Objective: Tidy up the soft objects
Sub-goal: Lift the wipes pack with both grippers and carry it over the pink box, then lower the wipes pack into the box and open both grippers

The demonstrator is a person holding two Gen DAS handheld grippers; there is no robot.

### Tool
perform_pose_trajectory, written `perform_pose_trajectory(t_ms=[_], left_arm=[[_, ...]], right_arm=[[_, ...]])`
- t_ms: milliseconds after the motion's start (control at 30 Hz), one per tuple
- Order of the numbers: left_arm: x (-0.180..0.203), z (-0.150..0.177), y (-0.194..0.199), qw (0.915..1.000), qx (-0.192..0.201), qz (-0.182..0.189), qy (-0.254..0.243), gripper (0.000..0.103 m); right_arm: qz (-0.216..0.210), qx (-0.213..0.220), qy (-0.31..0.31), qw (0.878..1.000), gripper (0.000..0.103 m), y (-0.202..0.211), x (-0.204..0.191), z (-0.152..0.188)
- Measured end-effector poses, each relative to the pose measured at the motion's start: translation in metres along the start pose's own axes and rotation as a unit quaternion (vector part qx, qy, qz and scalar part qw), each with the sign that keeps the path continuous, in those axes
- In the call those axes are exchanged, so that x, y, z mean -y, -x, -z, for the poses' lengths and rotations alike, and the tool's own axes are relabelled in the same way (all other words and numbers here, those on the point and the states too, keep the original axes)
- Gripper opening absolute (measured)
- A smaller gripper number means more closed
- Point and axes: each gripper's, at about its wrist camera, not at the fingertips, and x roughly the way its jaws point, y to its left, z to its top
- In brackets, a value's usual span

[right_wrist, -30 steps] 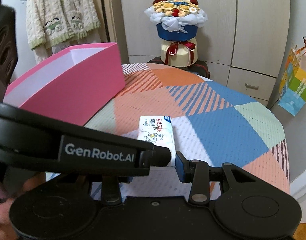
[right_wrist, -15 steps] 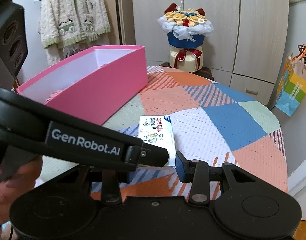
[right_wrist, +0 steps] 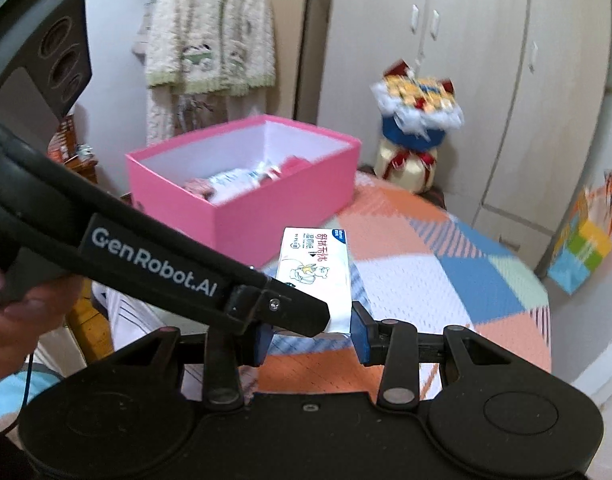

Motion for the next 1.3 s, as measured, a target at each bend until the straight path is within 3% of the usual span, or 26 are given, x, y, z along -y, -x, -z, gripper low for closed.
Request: perform_pose_trajectory(t_ms=[367, 500, 667, 833, 1033, 1300], left_arm=[[-0.025, -0.015, 0.071, 0.9938, 0.101, -0.043, -0.018, 0.034], [-0.037, -0.030, 0.076, 0.9894, 0.120, -0.077, -0.026, 0.034], [-0.066, -0.057, 0.077, 0.9864, 0.132, -0.096, -0.018, 0.034], [-0.106, -0.091, 0.065, 0.9875, 0.116, -0.105, 0.011, 0.034], [-0.150, -0.114, 0.034, 0.9878, 0.085, -0.120, 0.051, 0.034], [-0.194, -0.132, -0.002, 0.9863, 0.036, -0.129, 0.096, 0.034]], right_arm=[[-0.033, 0.071, 0.044, 0.996, 0.046, 0.008, -0.042, -0.053], [-0.063, 0.098, 0.006, 0.993, 0.046, -0.014, -0.041, -0.071], [-0.087, 0.105, 0.005, 0.991, 0.046, -0.044, -0.047, -0.095], [-0.119, 0.091, -0.023, 0.988, 0.046, -0.088, -0.039, -0.124], [-0.165, 0.050, -0.090, 0.981, 0.046, -0.149, -0.025, -0.134], [-0.195, -0.021, -0.076, 0.978, 0.046, -0.213, -0.019, -0.151]])
